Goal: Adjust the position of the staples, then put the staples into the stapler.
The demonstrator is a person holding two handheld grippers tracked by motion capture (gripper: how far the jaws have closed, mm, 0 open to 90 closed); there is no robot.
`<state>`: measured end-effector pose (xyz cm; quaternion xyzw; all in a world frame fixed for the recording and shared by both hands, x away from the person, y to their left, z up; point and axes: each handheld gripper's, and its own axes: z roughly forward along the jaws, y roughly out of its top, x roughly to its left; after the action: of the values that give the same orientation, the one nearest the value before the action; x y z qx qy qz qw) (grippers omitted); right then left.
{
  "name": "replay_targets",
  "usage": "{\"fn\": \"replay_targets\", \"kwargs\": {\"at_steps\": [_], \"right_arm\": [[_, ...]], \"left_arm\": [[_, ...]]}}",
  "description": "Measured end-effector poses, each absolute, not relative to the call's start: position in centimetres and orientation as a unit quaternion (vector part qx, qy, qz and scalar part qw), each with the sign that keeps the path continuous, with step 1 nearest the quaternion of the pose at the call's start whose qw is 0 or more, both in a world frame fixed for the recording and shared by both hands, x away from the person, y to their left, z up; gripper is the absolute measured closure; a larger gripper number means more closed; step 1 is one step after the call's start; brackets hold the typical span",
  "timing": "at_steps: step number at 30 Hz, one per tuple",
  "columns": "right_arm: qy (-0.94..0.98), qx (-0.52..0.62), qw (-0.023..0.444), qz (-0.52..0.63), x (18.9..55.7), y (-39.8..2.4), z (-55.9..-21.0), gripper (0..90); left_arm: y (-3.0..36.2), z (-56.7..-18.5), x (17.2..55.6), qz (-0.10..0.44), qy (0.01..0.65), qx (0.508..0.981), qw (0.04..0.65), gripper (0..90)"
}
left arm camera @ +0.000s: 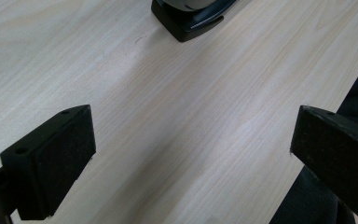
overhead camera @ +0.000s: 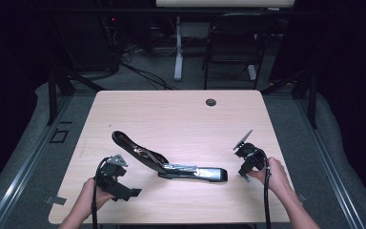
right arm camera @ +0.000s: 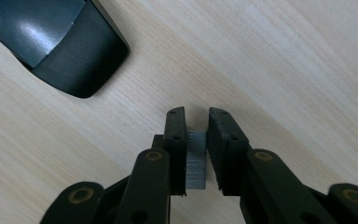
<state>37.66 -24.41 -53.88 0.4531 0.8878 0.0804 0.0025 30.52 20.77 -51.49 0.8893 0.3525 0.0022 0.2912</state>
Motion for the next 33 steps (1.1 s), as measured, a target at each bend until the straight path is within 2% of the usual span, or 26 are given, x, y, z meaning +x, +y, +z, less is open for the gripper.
{"fn": "replay_targets", "kwargs": {"at_steps": [2,9,11,12,14,16,33], "right_arm": [[0.907,0.420,-0.009,0.032,38.2,-24.6,-53.4,77.7],[0.878,0.467,0.014,0.102,37.4,-24.4,-54.0,78.5],[0.898,0.436,0.006,0.064,37.8,-24.7,-52.9,78.5],[0.877,0.467,0.020,0.110,37.3,-24.5,-53.3,78.5],[0.915,0.402,0.001,0.030,38.2,-24.9,-51.8,78.5],[0.891,0.445,0.014,0.088,37.5,-24.7,-52.5,78.5],[0.900,0.415,0.031,0.130,37.3,-24.2,-51.1,78.6]], "left_arm": [[20.8,-51.5,30.5,0.002,0.352,0.890,0.291,0.1],[20.8,-51.5,30.5,0.002,0.352,0.890,0.291,0.1],[20.8,-51.4,30.5,0.002,0.352,0.889,0.291,0.1],[20.8,-51.4,30.5,0.002,0.353,0.889,0.293,0.1],[20.7,-51.4,30.5,0.002,0.353,0.888,0.293,0.1],[20.8,-51.5,30.5,0.002,0.354,0.888,0.294,0.1],[21.3,-51.4,30.6,0.009,0.362,0.884,0.297,0.0]]}}
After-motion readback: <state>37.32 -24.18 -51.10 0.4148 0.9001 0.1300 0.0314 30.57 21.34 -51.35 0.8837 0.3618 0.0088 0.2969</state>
